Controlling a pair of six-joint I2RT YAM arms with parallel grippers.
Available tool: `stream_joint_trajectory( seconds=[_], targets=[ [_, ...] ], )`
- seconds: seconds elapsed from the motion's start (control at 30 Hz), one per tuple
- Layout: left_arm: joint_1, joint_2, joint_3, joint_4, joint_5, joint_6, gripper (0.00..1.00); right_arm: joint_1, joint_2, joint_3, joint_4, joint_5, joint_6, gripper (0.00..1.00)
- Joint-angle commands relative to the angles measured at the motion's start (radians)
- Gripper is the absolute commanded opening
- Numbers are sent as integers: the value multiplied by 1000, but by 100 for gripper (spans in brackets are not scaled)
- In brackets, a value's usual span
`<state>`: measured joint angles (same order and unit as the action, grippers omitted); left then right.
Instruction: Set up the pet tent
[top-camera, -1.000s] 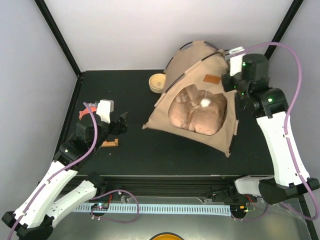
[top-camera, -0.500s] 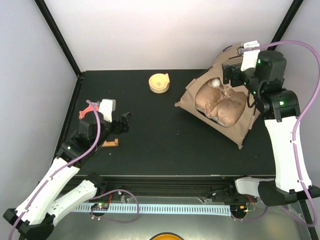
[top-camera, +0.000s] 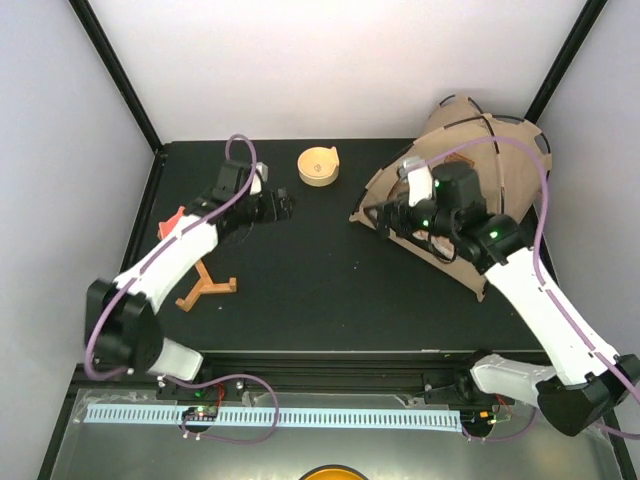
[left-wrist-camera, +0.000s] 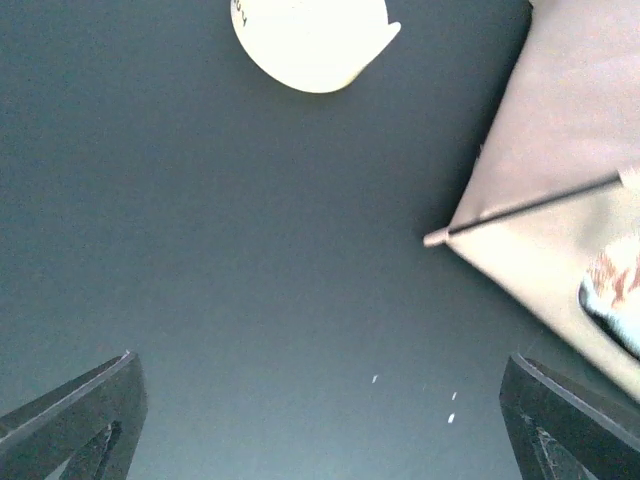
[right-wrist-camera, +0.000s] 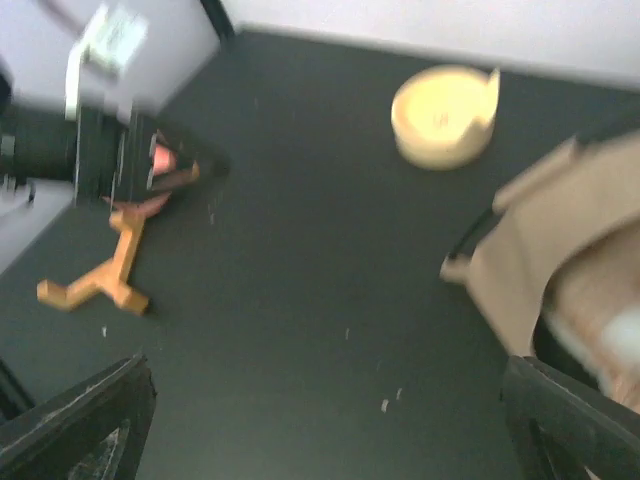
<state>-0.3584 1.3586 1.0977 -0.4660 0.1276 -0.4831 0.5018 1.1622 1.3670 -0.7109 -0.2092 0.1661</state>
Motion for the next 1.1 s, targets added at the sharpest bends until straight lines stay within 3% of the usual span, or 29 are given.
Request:
stream_joint_trajectory(
  seconds=[0.0, 0.13, 0.23, 0.37, 0.43, 0.63, 0.9, 1.07],
  targets=[
    [60, 238, 216, 2, 172, -138, 99, 24, -102, -193, 133, -75, 141, 97],
    [94, 499, 458, -28, 365, -188, 98, 29, -190, -352, 190, -104, 162, 97],
    [110, 661, 576, 71, 488, -261, 82, 30, -239, -413, 211, -112, 159, 97],
    [122, 807, 666, 313, 558, -424, 25, 31, -279, -449, 212, -103, 129, 97],
    [123, 890, 762, 317, 532, -466, 4, 30, -293, -459, 220, -95, 122, 97],
    [125, 1132, 1067, 216, 447, -563, 1, 31, -311, -466, 264, -99, 123, 98],
    [128, 1219, 1112, 162, 346, -679, 2, 30, -294, -464, 287, -106, 131, 98],
    [117, 1150, 1113, -67, 94, -642, 2, 30, -294, -471, 311, -131, 143, 98]
  ],
)
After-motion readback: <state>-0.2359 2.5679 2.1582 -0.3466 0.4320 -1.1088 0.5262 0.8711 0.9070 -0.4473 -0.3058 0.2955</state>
